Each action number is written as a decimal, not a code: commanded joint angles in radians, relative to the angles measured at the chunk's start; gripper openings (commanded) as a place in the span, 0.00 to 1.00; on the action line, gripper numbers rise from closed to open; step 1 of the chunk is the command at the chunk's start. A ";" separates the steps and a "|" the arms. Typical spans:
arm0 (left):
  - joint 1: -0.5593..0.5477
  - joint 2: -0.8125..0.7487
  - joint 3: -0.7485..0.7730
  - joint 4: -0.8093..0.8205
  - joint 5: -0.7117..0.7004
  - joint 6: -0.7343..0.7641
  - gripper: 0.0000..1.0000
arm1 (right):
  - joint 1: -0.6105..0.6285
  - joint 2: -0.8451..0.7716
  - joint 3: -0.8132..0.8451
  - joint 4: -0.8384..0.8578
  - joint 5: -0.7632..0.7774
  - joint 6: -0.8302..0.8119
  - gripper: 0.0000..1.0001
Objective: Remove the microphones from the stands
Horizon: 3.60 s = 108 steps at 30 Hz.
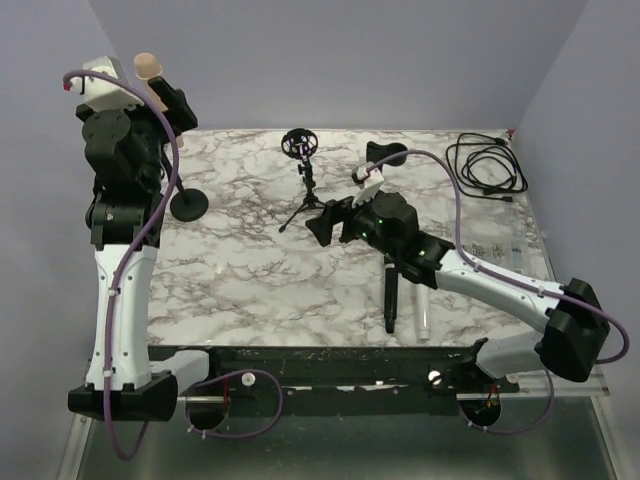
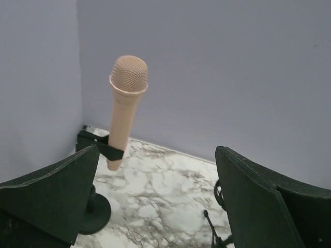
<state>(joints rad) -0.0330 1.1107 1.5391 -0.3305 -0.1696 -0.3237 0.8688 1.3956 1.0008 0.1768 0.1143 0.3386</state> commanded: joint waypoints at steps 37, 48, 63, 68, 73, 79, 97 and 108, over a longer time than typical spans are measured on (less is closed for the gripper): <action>0.105 0.415 -0.033 0.425 -0.212 0.300 0.69 | -0.002 -0.400 -0.199 -0.110 0.065 0.055 1.00; 0.078 0.260 -0.173 0.434 -0.216 0.318 0.23 | -0.002 -0.365 -0.198 -0.091 0.044 0.072 1.00; -0.248 -0.001 -0.296 0.176 -0.313 0.329 0.00 | -0.002 -0.360 -0.205 -0.087 0.028 0.081 1.00; -0.314 -0.085 -0.313 0.090 -0.256 0.291 0.00 | -0.001 -0.364 -0.207 -0.089 0.024 0.086 1.00; -0.441 -0.128 -0.326 0.012 -0.218 0.257 0.00 | -0.002 -0.361 -0.205 -0.088 0.027 0.085 1.00; -0.659 -0.094 -0.311 -0.005 -0.296 0.209 0.00 | -0.002 -0.371 -0.180 -0.116 0.049 0.080 1.00; -0.931 0.000 -0.217 0.052 -0.456 0.145 0.00 | -0.002 -0.448 -0.175 -0.175 0.153 0.062 1.00; -0.958 -0.008 -0.258 0.078 -0.409 0.095 0.00 | -0.002 -0.409 -0.168 -0.165 0.133 0.066 1.00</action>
<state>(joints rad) -0.9665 1.1259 1.2957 -0.3286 -0.6098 -0.1894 0.8688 0.9775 0.8032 0.0113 0.2390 0.4171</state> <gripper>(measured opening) 0.370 0.998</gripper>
